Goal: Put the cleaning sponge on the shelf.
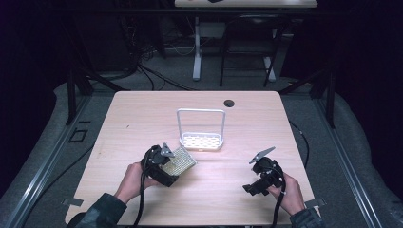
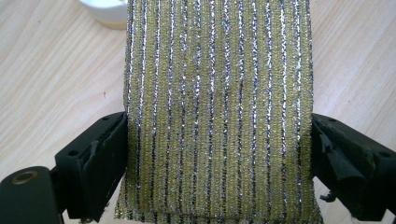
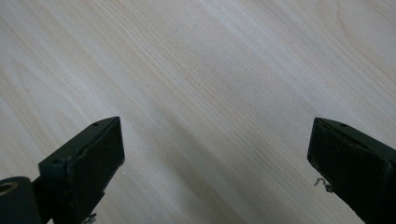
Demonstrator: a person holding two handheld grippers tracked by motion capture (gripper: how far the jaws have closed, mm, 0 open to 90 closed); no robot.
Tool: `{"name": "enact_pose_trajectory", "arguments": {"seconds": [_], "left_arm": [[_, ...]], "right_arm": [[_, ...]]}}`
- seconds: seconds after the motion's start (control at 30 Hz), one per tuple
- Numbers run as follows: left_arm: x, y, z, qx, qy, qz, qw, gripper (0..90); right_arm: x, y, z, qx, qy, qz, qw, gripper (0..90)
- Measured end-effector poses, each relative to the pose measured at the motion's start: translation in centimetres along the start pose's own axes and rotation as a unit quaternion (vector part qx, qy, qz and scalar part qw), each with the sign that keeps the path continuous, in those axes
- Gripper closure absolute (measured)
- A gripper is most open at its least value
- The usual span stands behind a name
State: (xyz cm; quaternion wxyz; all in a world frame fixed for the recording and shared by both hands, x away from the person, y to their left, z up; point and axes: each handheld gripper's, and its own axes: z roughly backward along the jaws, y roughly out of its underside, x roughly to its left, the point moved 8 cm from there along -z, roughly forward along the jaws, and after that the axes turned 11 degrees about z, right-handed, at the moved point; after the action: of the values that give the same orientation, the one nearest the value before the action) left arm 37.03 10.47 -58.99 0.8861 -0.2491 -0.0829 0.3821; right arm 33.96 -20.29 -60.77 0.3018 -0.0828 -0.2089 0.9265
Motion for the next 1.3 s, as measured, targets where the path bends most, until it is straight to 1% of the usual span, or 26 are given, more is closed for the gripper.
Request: {"name": "enact_pose_trajectory", "arguments": {"seconds": [0.13, 0.2, 0.23, 0.3, 0.33, 0.37, 0.53, 0.9, 0.93, 1.03, 1.17, 1.23, 1.3], "left_arm": [[-0.1, -0.7, -0.2, -0.004, -0.002, 0.008, 1.0, 9.7], [-0.1, -0.9, -0.2, -0.005, 0.0, 0.01, 0.9999, 9.7], [-0.2, -1.1, -0.3, -0.005, 0.006, 0.014, 0.9999, 9.7], [-0.3, -1.3, -0.4, -0.007, 0.005, 0.016, 0.9998, 9.8], [-0.3, -1.4, -0.4, -0.006, 0.009, 0.016, 0.9998, 9.7], [-0.3, -1.6, -0.5, -0.007, 0.007, 0.015, 0.9998, 9.7], [-0.4, -1.9, -0.7, -0.006, 0.01, 0.017, 0.9998, 9.7], [-0.4, -3.4, -1.1, -0.017, 0.014, 0.026, 0.9994, 9.7], [-0.4, -3.5, -1.1, -0.016, 0.018, 0.026, 0.9994, 9.7], [-0.4, -3.8, -1.1, -0.019, 0.019, 0.029, 0.9992, 9.8], [-0.2, -4.3, -1.4, -0.022, 0.012, 0.034, 0.9991, 9.7], [-0.2, -4.4, -1.4, -0.021, 0.013, 0.036, 0.999, 9.7], [-0.2, -4.7, -1.8, -0.022, 0.007, 0.038, 0.999, 9.7]], "right_arm": [[0.0, 0.0, 0.0, 0.0, 0.0, 0.0, 1.0, 3.1], [0.0, 0.0, 0.0, 0.0, 0.0, 0.0, 1.0, 3.2], [0.0, 0.0, 0.0, 0.0, 0.0, 0.0, 1.0, 3.2], [0.0, 0.0, 0.0, 0.0, -0.001, 0.0, 1.0, 3.1], [0.0, 0.0, 0.0, 0.0, -0.001, 0.0, 1.0, 3.2], [0.0, 0.0, 0.0, 0.0, -0.001, 0.0, 1.0, 3.2], [0.0, 0.0, 0.0, -0.001, 0.001, 0.0, 1.0, 3.2], [0.0, 0.0, 0.0, -0.001, -0.001, 0.001, 1.0, 3.2], [0.0, 0.0, 0.0, -0.001, 0.001, 0.002, 1.0, 3.2], [0.0, 0.0, 0.0, -0.002, 0.001, 0.001, 1.0, 3.2], [0.0, 0.0, 0.0, -0.003, 0.002, 0.001, 1.0, 3.2], [0.0, 0.0, 0.0, -0.003, 0.002, 0.001, 1.0, 3.2], [0.0, 0.0, 0.0, -0.003, 0.002, 0.001, 1.0, 3.2]]}}
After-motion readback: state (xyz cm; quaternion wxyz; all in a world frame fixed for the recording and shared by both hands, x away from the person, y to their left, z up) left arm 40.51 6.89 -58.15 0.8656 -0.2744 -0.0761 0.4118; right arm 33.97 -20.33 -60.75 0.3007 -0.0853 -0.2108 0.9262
